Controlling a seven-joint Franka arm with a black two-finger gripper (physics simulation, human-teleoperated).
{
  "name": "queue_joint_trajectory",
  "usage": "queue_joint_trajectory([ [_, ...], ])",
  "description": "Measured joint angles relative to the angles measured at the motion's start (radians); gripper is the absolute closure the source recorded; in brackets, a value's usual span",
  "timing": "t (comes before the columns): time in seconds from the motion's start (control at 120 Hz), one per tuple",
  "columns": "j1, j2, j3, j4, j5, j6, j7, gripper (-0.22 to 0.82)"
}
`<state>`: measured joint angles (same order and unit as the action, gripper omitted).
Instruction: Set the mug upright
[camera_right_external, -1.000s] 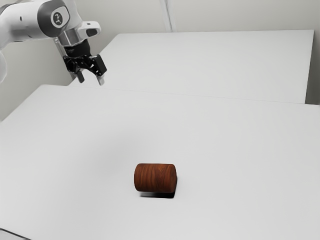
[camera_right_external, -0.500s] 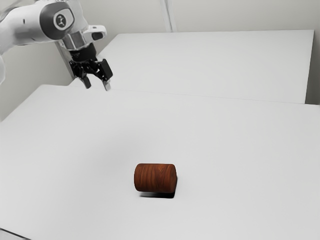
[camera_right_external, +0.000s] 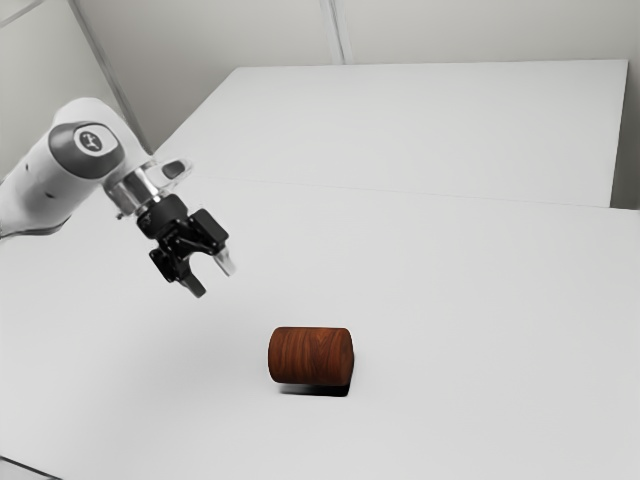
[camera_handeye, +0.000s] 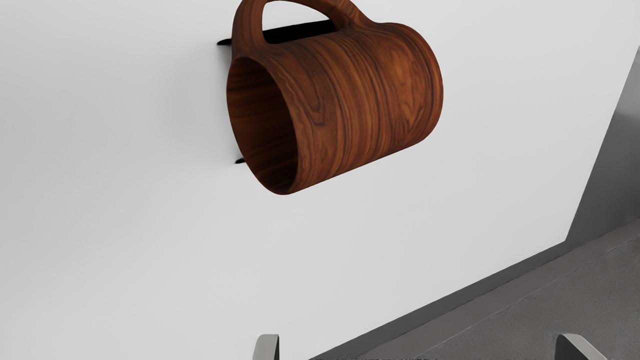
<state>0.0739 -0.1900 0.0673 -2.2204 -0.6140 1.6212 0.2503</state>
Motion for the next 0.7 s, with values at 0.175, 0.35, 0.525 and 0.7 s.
queue_joint_trajectory([
  [0.175, 0.032, 0.02, 0.003, -0.113, -0.151, 0.058, 0.094, 0.0],
  [0.35, 0.033, 0.073, 0.003, -0.218, -0.312, 0.155, 0.2, 0.0],
  [0.525, 0.034, 0.121, 0.002, -0.25, -0.44, 0.231, 0.299, 0.0],
  [0.7, 0.021, 0.163, 0.002, -0.304, -0.581, 0.257, 0.396, 0.0],
])
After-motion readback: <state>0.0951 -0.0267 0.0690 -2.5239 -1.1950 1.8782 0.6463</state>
